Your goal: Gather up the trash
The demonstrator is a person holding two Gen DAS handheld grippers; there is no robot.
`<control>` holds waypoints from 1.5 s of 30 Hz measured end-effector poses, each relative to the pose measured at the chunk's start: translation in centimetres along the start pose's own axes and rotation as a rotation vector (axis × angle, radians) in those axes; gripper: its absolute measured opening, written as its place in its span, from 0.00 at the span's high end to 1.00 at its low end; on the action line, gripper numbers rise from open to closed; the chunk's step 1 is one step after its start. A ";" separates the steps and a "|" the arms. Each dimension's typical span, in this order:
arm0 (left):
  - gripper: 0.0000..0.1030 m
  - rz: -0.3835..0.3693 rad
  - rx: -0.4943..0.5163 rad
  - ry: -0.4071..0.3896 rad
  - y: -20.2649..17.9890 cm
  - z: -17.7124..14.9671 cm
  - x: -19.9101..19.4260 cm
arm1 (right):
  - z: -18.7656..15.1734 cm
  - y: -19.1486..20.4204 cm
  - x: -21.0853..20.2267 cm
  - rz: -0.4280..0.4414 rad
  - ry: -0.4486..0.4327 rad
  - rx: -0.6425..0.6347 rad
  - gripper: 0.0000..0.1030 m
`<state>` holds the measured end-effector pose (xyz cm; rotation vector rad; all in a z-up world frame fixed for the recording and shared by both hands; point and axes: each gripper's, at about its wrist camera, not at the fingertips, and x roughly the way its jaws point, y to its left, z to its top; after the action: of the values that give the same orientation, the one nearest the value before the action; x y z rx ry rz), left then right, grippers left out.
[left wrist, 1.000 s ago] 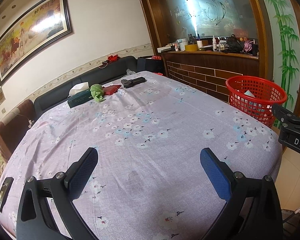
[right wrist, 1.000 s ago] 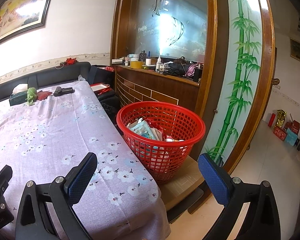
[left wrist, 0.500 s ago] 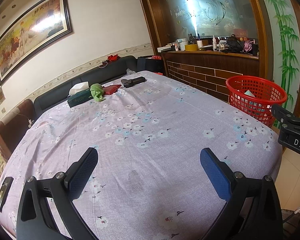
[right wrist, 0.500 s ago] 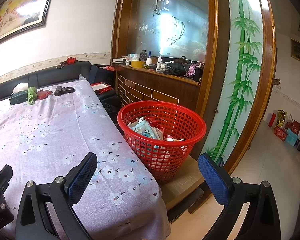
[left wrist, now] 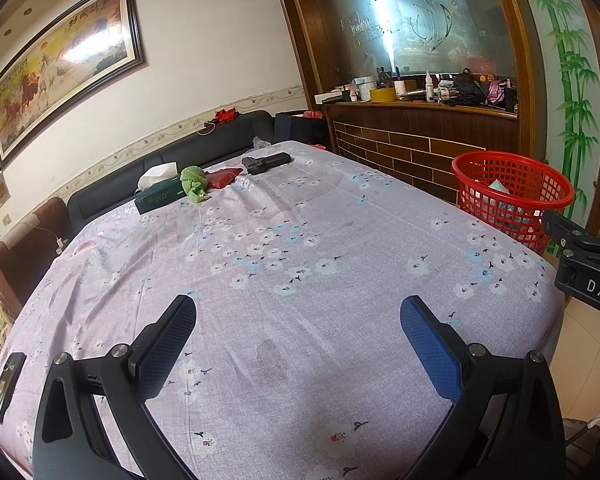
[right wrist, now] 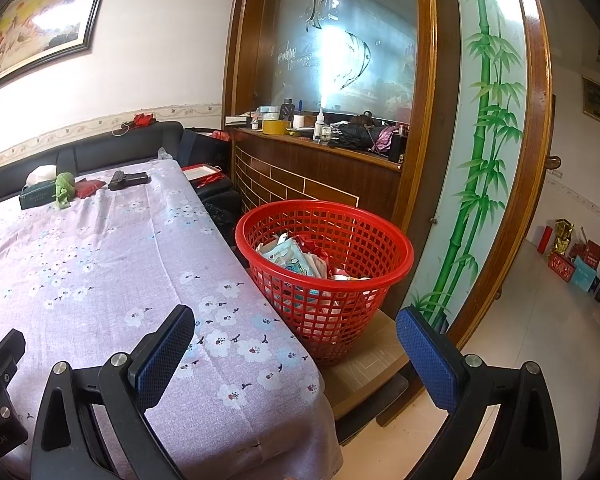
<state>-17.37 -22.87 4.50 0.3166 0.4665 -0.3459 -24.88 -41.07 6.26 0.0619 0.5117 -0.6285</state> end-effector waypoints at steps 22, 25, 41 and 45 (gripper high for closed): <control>0.01 0.029 -0.095 0.053 3.8 -0.6 0.7 | 0.9 1.7 0.4 0.042 0.005 -0.024 0.01; 0.01 0.065 -0.176 0.103 7.9 -1.1 1.5 | 1.9 3.7 1.2 0.114 0.031 -0.046 0.01; 0.01 0.208 -0.474 0.475 25.4 -6.0 8.1 | 2.3 24.2 10.5 0.440 0.482 -0.220 0.00; 0.01 0.172 -0.476 0.503 26.4 -6.3 9.3 | 2.5 27.0 11.0 0.397 0.477 -0.237 0.00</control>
<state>-1.64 0.73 0.38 -0.0281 0.9877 0.0253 -0.63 -25.68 0.54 0.0876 1.0029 -0.1545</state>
